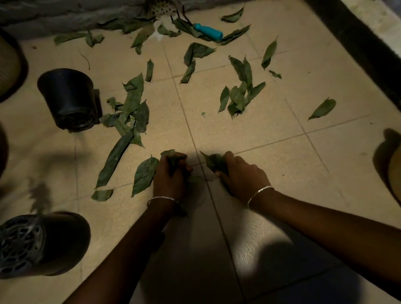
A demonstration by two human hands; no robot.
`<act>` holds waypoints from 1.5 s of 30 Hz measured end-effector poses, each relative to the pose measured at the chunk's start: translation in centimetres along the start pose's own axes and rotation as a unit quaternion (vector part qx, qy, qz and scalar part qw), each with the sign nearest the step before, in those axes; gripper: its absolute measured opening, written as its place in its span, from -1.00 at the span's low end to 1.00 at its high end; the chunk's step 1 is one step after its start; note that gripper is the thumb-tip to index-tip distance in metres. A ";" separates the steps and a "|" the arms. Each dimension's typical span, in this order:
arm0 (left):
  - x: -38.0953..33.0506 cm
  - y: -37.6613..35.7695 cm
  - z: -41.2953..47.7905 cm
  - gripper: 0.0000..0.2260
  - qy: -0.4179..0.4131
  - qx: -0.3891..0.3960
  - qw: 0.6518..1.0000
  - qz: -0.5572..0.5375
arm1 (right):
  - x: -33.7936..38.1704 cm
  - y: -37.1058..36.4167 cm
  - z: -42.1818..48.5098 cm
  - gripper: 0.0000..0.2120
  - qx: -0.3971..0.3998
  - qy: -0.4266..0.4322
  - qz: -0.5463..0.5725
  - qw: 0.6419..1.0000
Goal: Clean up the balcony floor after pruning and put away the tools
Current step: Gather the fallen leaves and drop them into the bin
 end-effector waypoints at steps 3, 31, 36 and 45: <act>0.3 0.1 0.5 -0.77 0.058 -0.028 0.992 -0.111 | 1.1 -0.7 -0.5 -0.71 -0.022 0.019 -0.016 0.999; -32.5 -1.4 -8.3 -0.81 0.170 0.052 0.841 -0.511 | 5.3 31.6 -11.5 -0.77 -0.025 -0.148 0.851 0.503; -43.8 -0.5 -14.4 -0.77 0.191 0.055 0.825 -0.529 | 9.1 43.0 -19.3 -0.84 -0.048 -0.138 0.829 0.539; -64.8 3.6 -28.1 -0.73 0.185 0.080 0.816 -0.542 | 19.5 62.0 -34.6 -0.79 -0.123 -0.195 0.802 0.551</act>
Point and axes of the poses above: each hand's wrist, its own z-axis towards the middle knuckle, its own y-axis out of the back of the hand, x = y × z, the point moved 7 cm from there along z, towards the middle knuckle, and after that the axes turned 4 degrees about x, right-handed, at the moved point
